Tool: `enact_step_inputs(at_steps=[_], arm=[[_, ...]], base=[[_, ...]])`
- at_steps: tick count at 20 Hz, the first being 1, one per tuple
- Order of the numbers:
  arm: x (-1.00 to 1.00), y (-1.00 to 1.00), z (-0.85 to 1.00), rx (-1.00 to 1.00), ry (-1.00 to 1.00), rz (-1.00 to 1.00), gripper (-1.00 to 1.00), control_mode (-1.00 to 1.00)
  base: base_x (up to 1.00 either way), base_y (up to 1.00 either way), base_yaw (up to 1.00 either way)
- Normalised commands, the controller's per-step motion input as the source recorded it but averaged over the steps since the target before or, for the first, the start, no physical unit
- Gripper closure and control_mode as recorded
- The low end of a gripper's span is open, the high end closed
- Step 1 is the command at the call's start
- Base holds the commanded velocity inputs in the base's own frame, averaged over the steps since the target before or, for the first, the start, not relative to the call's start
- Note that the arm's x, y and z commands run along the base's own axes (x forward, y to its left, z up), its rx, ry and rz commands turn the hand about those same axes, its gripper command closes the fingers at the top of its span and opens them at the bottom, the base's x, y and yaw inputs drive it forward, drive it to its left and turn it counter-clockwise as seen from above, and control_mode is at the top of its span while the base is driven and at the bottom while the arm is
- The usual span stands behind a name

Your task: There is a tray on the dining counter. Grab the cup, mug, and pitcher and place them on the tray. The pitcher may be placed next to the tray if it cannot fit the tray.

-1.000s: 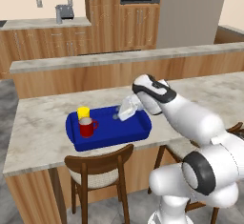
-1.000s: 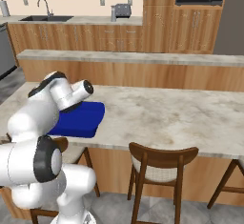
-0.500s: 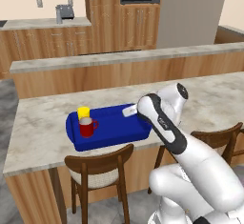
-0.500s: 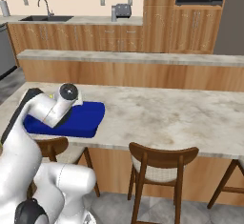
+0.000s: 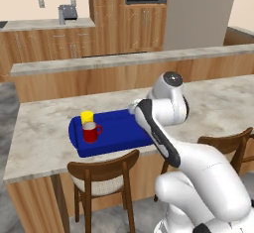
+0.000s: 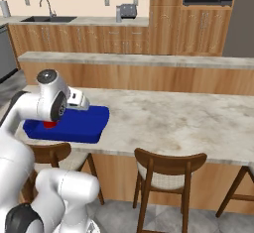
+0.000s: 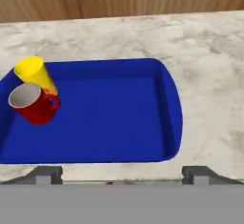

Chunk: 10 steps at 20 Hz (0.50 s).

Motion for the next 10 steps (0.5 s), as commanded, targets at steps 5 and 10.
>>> enact_step_inputs(at_steps=[5,10], arm=[[-0.02,-0.40,0.03,-0.17,0.24,-0.32,-1.00,-1.00],[-0.38,-0.07,0.01,-0.01,0.04,0.07,-1.00,-1.00]], base=[[0.00,0.00,0.00],[0.00,0.00,0.00]])
